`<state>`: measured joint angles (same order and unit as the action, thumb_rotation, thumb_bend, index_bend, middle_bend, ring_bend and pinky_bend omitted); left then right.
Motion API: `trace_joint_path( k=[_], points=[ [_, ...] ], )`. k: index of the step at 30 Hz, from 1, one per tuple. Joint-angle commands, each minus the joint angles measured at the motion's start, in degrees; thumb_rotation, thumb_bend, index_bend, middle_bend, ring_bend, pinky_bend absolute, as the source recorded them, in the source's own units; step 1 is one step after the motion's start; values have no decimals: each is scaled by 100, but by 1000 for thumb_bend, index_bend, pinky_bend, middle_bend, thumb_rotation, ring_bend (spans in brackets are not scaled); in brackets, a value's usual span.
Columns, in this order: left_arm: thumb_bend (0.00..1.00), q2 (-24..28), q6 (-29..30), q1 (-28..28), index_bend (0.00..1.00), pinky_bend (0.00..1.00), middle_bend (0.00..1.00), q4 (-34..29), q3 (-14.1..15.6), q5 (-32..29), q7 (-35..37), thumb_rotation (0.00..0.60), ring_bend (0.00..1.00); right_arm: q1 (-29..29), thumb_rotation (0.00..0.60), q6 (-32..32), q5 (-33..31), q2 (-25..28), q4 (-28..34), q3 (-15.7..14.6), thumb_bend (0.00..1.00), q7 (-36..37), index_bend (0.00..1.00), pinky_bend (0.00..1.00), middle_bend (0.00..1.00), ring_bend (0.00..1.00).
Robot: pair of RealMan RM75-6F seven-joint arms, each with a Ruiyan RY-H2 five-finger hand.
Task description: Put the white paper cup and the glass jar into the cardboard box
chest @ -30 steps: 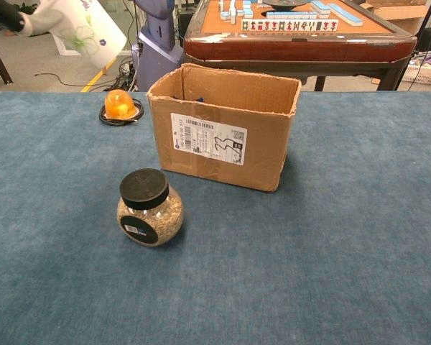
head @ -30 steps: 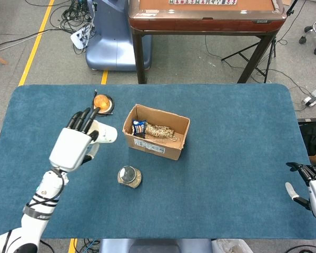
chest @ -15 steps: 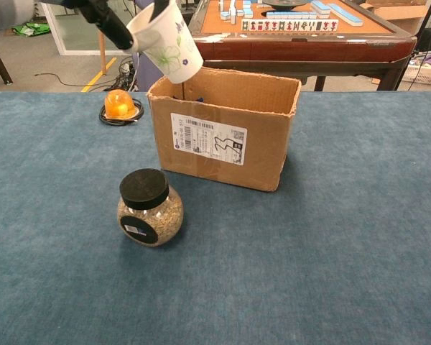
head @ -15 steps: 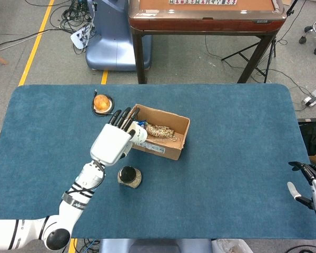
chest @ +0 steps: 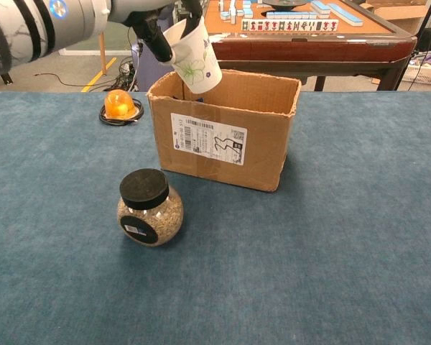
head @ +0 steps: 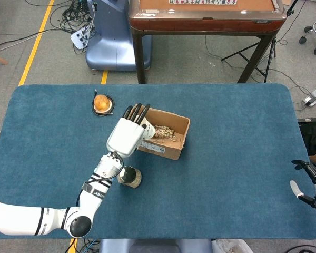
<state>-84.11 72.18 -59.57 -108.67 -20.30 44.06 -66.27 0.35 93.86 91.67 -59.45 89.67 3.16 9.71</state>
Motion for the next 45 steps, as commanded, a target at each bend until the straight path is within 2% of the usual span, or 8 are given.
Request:
trace_joint_path(
  k=[1,3,5,13,25,29,35,45],
  points=[
    [329,-19,34,-97,265,95,0,25,-1,-270,-44,600,0,-12,600,-33,-20,-10,-6,3,332,-3,309,342,418,371],
    [239,-11,45,-148,56,77,0,33,-2,-360,-25,600,0,-26,600,-66,-39,-13,-7,8,332,-10,309,342,418,371],
    [202,14,65,-170,0,72,0,12,19,-378,5,600,0,-35,600,-89,-43,-8,1,6,332,-20,309,342,418,371],
    [169,304,202,-66,0,72,0,-373,165,-218,341,600,0,-78,600,-197,-94,-29,13,10,331,-90,309,342,418,371],
    [169,1145,702,591,0,92,0,-1487,1024,717,500,600,0,-113,600,-287,-191,-55,24,38,332,-188,309,342,418,371],
    [169,1431,729,868,0,165,0,-1702,1498,1317,544,600,0,-91,600,-251,-257,-40,16,72,331,-137,309,342,418,371],
    [168,1585,623,1254,15,215,0,-1531,2116,2621,965,600,0,-51,600,-198,-342,-13,3,117,331,-47,309,342,418,371],
    [168,1838,502,1794,80,302,2,-1510,2661,3670,1174,600,38,55,600,-50,-437,44,-22,175,331,160,309,342,418,371]
  ],
)
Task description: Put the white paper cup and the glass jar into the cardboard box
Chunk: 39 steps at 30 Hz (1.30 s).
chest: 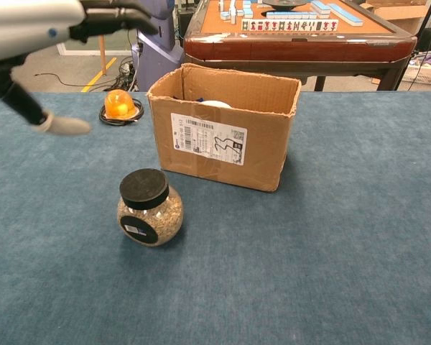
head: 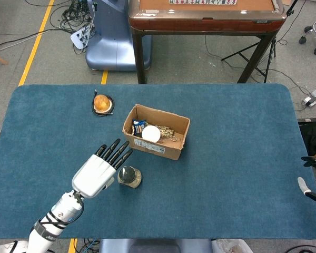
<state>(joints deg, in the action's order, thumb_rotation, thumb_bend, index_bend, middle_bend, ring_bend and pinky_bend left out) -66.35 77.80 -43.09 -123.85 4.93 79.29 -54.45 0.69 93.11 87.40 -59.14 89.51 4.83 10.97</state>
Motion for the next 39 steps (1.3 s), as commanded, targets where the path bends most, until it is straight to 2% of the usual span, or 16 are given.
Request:
trace_joint_path(
  k=[1,7,11,18,23,39],
  points=[
    [168,63,-90,188,88,318,13,4,181,173,-45,600,51,30,600,39,-13,19,-9,11,331,56,309,342,418,371],
    [169,-32,-489,332,140,358,75,80,358,162,-223,600,98,98,600,142,-38,58,-27,41,331,201,309,342,418,371],
    [168,-81,-884,310,203,388,90,58,280,-454,-168,600,114,138,600,199,-51,79,-41,58,331,292,309,342,418,371],
    [168,-201,-1208,164,150,389,88,11,0,-1437,-257,600,118,193,600,247,-78,131,-75,79,332,467,309,342,418,371],
    [169,-385,-1292,37,142,390,84,98,-140,-1877,-376,600,117,344,600,438,-194,208,-131,140,331,785,309,342,418,371],
    [169,-935,-1480,-293,85,389,70,598,-460,-2245,-205,600,115,560,600,780,-138,243,-268,204,331,1223,309,342,418,371]
  ],
)
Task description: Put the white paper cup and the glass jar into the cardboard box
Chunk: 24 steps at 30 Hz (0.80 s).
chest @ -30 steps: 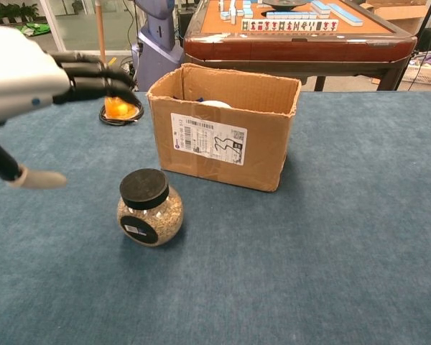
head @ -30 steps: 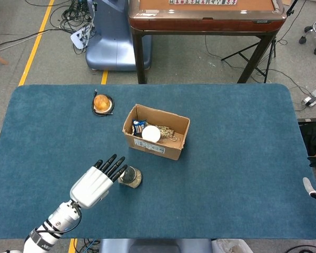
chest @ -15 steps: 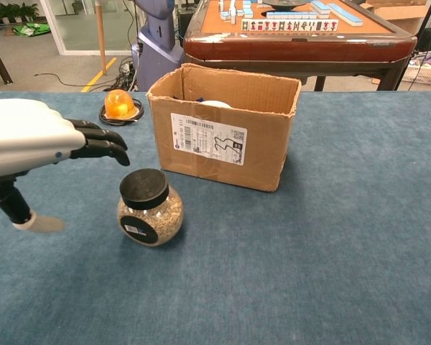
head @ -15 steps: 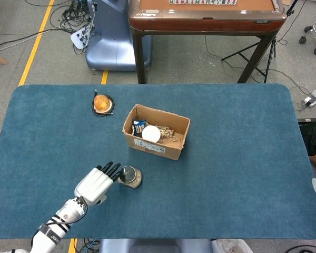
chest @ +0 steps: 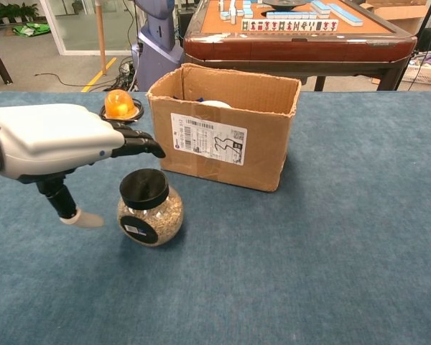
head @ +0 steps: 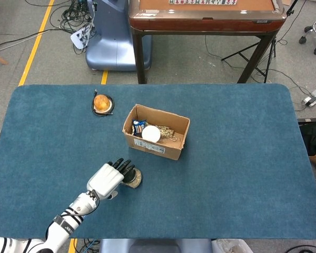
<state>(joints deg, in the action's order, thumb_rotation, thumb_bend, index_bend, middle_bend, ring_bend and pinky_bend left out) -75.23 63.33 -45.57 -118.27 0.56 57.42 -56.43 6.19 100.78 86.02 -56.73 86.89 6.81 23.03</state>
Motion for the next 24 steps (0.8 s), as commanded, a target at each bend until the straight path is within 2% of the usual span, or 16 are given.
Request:
trace_joint_path(
  k=[1,16,24],
  points=[
    [169,-72,-51,-69,85,389,70,58,-31,-103,-12,600,115,18,600,22,0,4,-10,9,331,30,309,342,418,371],
    [168,-381,-127,-568,103,409,69,290,-167,-985,-319,600,125,131,600,177,-2,6,-76,71,332,254,309,342,418,371],
    [168,-535,-167,-768,118,511,69,462,-186,-1195,-272,600,169,172,600,226,-13,2,-110,105,332,354,309,342,418,371]
  ],
)
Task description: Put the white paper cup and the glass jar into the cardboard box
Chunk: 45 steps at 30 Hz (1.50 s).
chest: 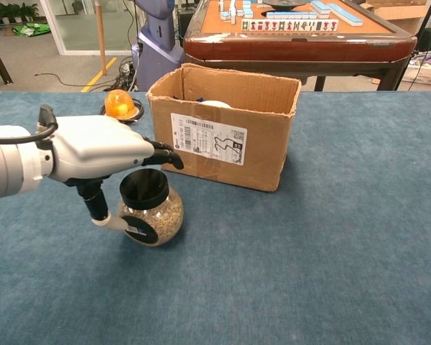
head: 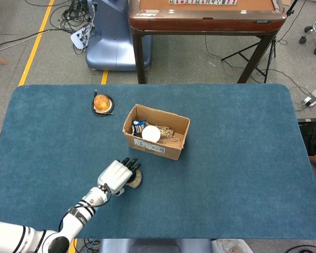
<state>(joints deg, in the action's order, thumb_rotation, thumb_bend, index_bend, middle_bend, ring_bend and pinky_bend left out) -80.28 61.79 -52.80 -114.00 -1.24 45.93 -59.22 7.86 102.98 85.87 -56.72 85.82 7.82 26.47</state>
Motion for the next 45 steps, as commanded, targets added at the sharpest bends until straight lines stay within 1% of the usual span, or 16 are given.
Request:
trace_joint_path(
  k=[1,9,13,17,20,24,30,37,42,45],
  points=[
    [168,-44,-20,-71,122,522,69,55,-6,-73,0,600,174,9,600,9,3,0,-7,7,331,18,309,342,418,371],
    [168,-179,-43,-264,165,565,69,213,-13,-309,16,600,212,24,600,17,20,1,-27,19,332,69,309,342,418,371],
    [168,-226,-29,-324,214,582,74,271,17,-349,32,600,229,30,600,19,20,3,-33,28,331,96,309,342,418,371],
    [173,-320,59,-349,290,586,109,373,66,-266,36,600,238,33,600,17,30,3,-45,31,331,116,309,342,418,371],
    [190,-357,77,-369,310,595,129,409,102,-267,26,600,248,32,600,11,37,1,-48,31,332,118,309,342,418,371],
    [194,-406,120,-413,304,601,134,455,147,-335,-43,600,253,27,600,-3,46,2,-45,31,332,111,309,342,418,371],
    [193,-428,159,-496,247,600,133,446,194,-497,-167,600,230,28,600,-8,48,2,-48,37,331,120,309,342,418,371],
    [193,-453,197,-568,243,600,134,440,233,-609,-230,600,230,26,600,-15,62,3,-37,36,332,109,309,342,418,371],
    [194,-477,228,-568,260,600,134,485,279,-534,-181,600,240,22,600,-27,64,4,-40,37,331,113,309,342,418,371],
    [198,-487,258,-534,313,612,170,539,313,-371,-99,600,280,25,600,-21,66,3,-46,40,331,123,309,342,418,371]
  ],
)
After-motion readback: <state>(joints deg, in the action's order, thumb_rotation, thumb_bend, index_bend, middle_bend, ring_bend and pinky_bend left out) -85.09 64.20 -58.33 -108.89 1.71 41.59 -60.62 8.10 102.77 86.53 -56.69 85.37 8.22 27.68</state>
